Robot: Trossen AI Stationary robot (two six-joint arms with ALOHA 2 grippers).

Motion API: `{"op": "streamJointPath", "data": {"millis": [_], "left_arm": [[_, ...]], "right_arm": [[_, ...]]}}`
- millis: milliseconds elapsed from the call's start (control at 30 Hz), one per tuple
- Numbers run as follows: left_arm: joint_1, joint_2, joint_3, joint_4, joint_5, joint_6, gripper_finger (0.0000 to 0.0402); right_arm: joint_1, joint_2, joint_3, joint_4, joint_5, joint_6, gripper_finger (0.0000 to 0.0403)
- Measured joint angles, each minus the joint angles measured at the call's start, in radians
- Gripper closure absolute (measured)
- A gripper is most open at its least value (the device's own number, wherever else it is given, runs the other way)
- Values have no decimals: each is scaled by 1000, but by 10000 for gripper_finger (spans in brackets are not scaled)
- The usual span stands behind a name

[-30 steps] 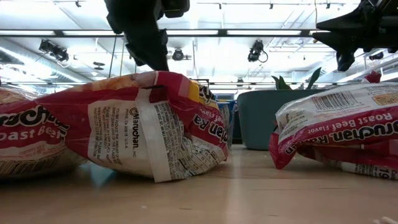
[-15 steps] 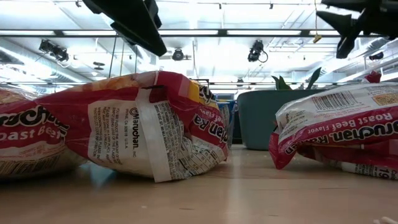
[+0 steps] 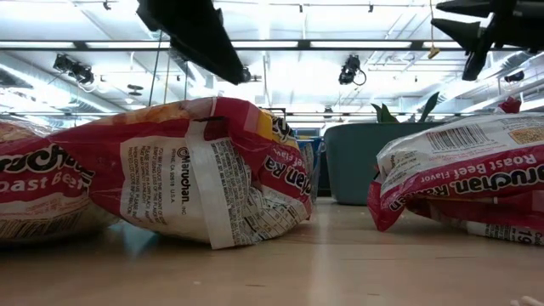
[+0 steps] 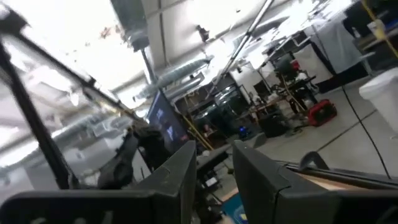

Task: Sort Maruchan noodles
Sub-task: Put the red noodle pack into the left blue bin

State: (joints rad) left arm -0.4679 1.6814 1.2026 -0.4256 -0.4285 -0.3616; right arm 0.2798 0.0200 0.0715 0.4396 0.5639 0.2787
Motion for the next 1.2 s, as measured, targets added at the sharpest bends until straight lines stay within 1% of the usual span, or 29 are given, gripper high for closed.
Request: {"op": "streamJointPath", "data": {"millis": [100, 167, 233, 300, 433, 533, 667, 800, 933, 1000, 1067, 1133, 1200], "left_arm": [[13, -2, 0, -17, -48, 123, 277], [50, -23, 0, -45, -34, 183, 280], [114, -52, 1, -50, 2, 238, 285], [191, -82, 1, -69, 56, 305, 291], [346, -138, 1, -56, 204, 485, 302], [470, -169, 1, -47, 320, 631, 310], [622, -183, 1, -30, 444, 783, 317], [739, -180, 1, -14, 563, 839, 319], [819, -177, 0, 19, 667, 844, 319], [842, -177, 0, 30, 711, 843, 319], [852, -176, 0, 35, 734, 818, 319], [852, -181, 0, 23, 732, 795, 319], [845, -198, 0, -18, 730, 791, 319]], "right_arm": [[-2, 4, 0, -14, -18, -56, 292], [-11, 17, 7, -29, -30, -124, 292], [-33, 39, 29, -68, -14, -149, 292], [-67, 71, 59, -105, -20, -175, 292], [-135, 145, 119, -146, -97, -240, 292], [-173, 189, 167, -139, -112, -368, 292], [-217, 226, 234, -117, -58, -599, 292], [-245, 235, 259, -119, -48, -740, 292], [-275, 244, 244, -121, -36, -748, 292], [-292, 259, 231, -131, -34, -744, 292], [-314, 289, 227, -133, -40, -736, 292], [-338, 335, 235, -135, -86, -703, 292], [-359, 402, 262, -154, -162, -655, 293]]}}
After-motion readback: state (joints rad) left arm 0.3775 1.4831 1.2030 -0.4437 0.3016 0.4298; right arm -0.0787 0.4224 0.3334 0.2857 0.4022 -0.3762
